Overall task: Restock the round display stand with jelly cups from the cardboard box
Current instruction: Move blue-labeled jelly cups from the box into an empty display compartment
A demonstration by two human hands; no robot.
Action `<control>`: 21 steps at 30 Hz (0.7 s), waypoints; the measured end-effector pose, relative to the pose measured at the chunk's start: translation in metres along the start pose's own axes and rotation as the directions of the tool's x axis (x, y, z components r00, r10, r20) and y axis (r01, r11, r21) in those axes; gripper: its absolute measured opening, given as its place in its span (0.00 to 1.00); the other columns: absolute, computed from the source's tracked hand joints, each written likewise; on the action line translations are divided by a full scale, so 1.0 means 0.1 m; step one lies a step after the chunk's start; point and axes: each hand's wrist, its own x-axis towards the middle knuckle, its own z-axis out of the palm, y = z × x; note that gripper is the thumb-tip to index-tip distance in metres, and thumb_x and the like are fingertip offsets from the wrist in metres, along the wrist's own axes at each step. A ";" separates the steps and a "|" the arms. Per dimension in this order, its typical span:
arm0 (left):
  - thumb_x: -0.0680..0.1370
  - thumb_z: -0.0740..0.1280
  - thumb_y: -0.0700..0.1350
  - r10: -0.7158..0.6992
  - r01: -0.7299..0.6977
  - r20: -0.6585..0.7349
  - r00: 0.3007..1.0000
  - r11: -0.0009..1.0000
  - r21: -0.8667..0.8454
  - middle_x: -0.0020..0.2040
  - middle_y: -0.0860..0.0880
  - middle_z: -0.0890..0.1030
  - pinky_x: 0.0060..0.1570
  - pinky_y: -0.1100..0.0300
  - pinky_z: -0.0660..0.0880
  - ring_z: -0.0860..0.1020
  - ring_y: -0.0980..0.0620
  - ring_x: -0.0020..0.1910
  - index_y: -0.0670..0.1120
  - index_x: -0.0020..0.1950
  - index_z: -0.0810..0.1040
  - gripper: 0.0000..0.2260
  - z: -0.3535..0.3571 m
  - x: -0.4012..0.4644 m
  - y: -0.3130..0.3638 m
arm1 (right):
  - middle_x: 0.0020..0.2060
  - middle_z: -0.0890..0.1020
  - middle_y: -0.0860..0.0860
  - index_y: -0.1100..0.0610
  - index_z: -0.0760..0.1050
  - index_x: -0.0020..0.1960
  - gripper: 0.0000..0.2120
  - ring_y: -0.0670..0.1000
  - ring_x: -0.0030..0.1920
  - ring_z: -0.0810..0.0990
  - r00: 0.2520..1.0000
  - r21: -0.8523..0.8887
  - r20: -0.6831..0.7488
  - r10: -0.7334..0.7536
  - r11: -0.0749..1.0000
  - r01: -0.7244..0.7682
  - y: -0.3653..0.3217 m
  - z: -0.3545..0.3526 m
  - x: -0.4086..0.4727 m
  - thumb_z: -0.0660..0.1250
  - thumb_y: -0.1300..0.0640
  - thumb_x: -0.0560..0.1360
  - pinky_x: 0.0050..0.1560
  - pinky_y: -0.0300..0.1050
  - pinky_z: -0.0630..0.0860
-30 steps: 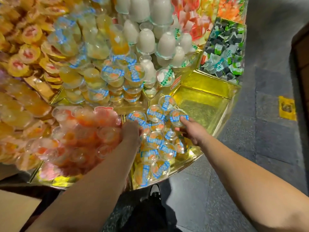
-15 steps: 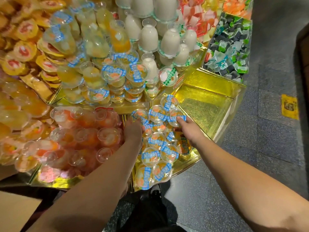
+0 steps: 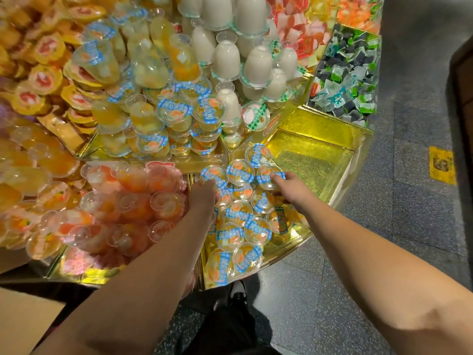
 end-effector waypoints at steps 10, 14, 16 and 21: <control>0.81 0.64 0.40 -0.001 -0.008 -0.045 0.999 0.982 -0.187 0.61 0.43 0.77 0.58 0.56 0.72 0.76 0.45 0.61 0.39 0.68 0.71 0.15 -0.12 -0.38 0.02 | 0.53 0.78 0.56 0.60 0.66 0.71 0.30 0.54 0.48 0.76 0.988 -0.039 -0.146 -0.040 0.999 0.035 -0.05 -0.27 -0.34 0.61 0.40 0.80 0.49 0.46 0.71; 0.81 0.63 0.38 0.083 -0.072 0.060 0.995 0.984 -0.165 0.68 0.43 0.72 0.52 0.64 0.70 0.75 0.44 0.63 0.40 0.71 0.71 0.18 -0.32 -0.76 -0.04 | 0.58 0.80 0.59 0.61 0.68 0.70 0.26 0.58 0.55 0.79 0.969 -0.092 -0.198 -0.146 0.987 0.130 -0.03 -0.38 -0.77 0.62 0.44 0.80 0.55 0.47 0.73; 0.80 0.65 0.42 0.105 -0.101 0.038 0.994 0.990 -0.098 0.66 0.44 0.74 0.43 0.62 0.74 0.77 0.46 0.55 0.41 0.67 0.75 0.16 -0.43 -0.97 -0.06 | 0.57 0.80 0.58 0.60 0.71 0.67 0.22 0.57 0.54 0.79 0.958 -0.123 -0.194 -0.212 0.974 0.191 -0.04 -0.39 -1.08 0.62 0.46 0.80 0.54 0.46 0.73; 0.77 0.67 0.45 0.323 -0.339 0.145 0.935 0.935 0.107 0.51 0.47 0.77 0.32 0.63 0.73 0.75 0.52 0.38 0.43 0.63 0.77 0.15 -1.02 -1.66 -0.18 | 0.49 0.82 0.55 0.55 0.77 0.56 0.12 0.54 0.46 0.77 0.902 -0.262 -0.066 -0.428 0.879 0.398 -0.04 -0.18 -1.91 0.62 0.48 0.80 0.46 0.44 0.70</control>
